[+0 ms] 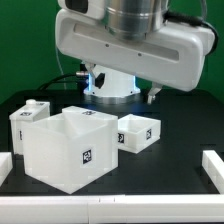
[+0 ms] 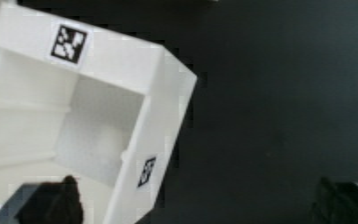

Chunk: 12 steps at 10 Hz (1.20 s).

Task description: Assemble drawer

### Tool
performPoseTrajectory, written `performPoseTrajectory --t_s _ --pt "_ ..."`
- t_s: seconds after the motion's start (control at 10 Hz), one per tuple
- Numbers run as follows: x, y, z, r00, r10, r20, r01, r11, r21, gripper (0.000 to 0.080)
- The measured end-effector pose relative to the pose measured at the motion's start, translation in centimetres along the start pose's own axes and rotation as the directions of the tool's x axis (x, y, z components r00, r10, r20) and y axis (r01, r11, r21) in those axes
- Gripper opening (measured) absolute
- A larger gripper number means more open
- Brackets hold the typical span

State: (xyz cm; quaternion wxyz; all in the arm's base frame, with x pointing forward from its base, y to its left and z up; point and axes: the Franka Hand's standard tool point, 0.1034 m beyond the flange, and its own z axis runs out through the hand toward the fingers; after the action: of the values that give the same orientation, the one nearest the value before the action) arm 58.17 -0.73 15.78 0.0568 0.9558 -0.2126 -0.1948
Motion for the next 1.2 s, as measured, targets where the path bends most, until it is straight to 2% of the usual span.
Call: performPoseTrajectory --t_s 0.1,0.2,0.3,0.4,0.5,0.6,0.7,0.8,0.9,1.1,1.2 --pt "0.1 -0.1 0.0 1.0 -0.004 0.001 0.004 1.0 0.013 0.0649" --pt "0.4 -0.2 -0.2 1.0 -0.006 -0.001 0.006 0.999 0.049 0.0649" --pt "0.9 -0.3 -0.3 1.0 -0.008 -0.007 0.009 0.991 0.135 0.0649" --pt "1.5 0.3 -0.2 1.0 0.005 -0.028 0.001 0.979 0.202 0.0649" --pt "2.1 1.7 0.7 0.995 0.048 -0.088 -0.024 0.968 0.249 0.0649" --pt "2.1 2.9 1.4 0.989 0.064 -0.136 -0.021 0.955 0.295 0.0649" --pt "1.9 3.7 1.9 0.985 0.082 -0.153 -0.028 0.945 0.327 0.0649" --pt "2.1 3.8 1.9 0.985 0.09 -0.149 -0.033 0.937 0.347 0.0649" --pt "2.3 3.4 1.7 0.981 0.09 -0.174 -0.024 0.938 0.345 0.0649" --pt "2.1 2.7 2.8 0.969 0.168 -0.181 -0.099 0.936 0.337 0.0649" --pt "2.0 2.3 3.4 0.944 0.202 -0.261 -0.11 0.938 0.33 0.0649"
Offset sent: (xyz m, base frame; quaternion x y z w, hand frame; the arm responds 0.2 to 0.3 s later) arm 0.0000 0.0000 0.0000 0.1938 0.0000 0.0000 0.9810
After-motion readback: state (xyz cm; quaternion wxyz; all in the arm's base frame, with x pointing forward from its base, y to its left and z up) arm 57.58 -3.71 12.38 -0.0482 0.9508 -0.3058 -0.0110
